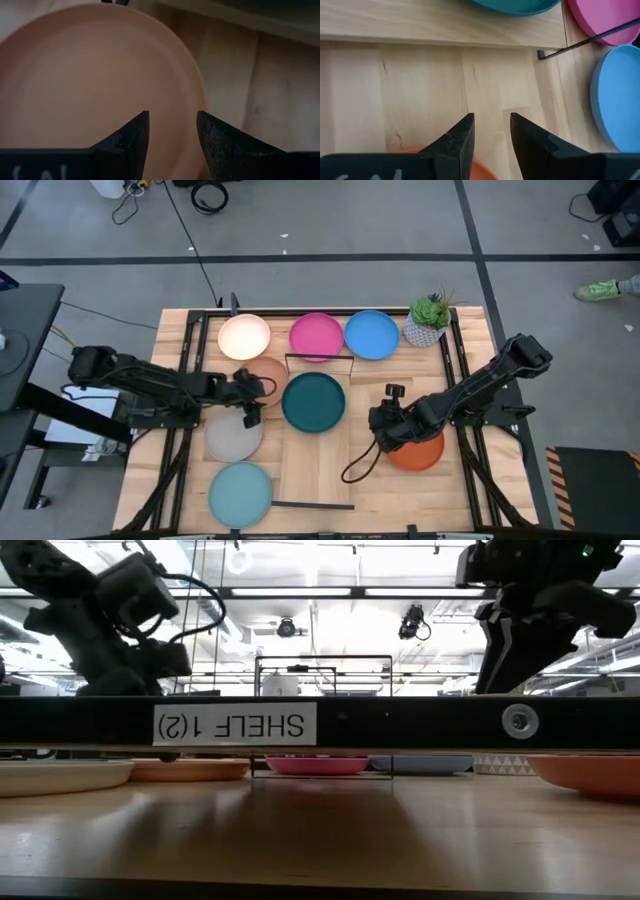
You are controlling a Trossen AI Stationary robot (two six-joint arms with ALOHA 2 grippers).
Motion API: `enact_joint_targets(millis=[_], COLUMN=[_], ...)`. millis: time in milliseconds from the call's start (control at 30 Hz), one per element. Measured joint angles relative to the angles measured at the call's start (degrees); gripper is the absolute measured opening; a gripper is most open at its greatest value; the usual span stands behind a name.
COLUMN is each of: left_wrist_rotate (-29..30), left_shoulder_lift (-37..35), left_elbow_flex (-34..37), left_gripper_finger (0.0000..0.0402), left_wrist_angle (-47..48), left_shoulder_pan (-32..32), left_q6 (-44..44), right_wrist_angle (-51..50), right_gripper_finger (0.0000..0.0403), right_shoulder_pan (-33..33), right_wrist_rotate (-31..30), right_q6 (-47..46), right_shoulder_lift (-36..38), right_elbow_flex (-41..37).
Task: Place and stack plates onto a shelf
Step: Put the brown plate on the shelf
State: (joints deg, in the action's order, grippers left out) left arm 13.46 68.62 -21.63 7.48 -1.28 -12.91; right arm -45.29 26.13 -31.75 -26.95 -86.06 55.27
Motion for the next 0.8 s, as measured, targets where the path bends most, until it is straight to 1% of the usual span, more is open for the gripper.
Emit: enact_joint_targets(millis=[167, 367, 533, 600, 733, 800], left_wrist_rotate=[0.3, 0.3, 0.0, -2.5, -10.3, -11.5], left_shoulder_lift=[3.2, 3.6, 2.2, 1.8, 1.7, 2.6], left_elbow_flex=[-0.4, -0.4, -4.4, -6.2, -8.9, -9.0], left_gripper_finger=[0.0171, 0.0171, 0.0171, 0.0171, 0.0171, 0.0171], left_wrist_angle=[-0.3, 0.3, 7.3, 9.9, 11.0, 10.5], left_shoulder_pan=[0.0, 0.0, 0.9, 1.2, 0.7, -0.3], left_q6=[5.7, 4.9, 4.3, 4.5, 5.7, 5.7], right_wrist_angle=[0.3, 0.3, 0.3, 0.3, 0.5, 0.6], right_gripper_finger=[0.0130, 0.0130, 0.0130, 0.0130, 0.0130, 0.0130], right_shoulder_pan=[0.0, 0.0, 0.0, 0.0, 0.0, 0.0], right_wrist_rotate=[-0.2, -0.2, -0.2, -0.2, -0.2, -0.2], right_q6=[0.1, 0.1, 0.6, 0.6, 0.2, 0.1], right_shoulder_lift=[0.1, 0.1, 0.1, 0.1, 0.1, 0.1], right_elbow_flex=[0.0, 0.0, 0.0, 0.0, 0.0, 0.0])
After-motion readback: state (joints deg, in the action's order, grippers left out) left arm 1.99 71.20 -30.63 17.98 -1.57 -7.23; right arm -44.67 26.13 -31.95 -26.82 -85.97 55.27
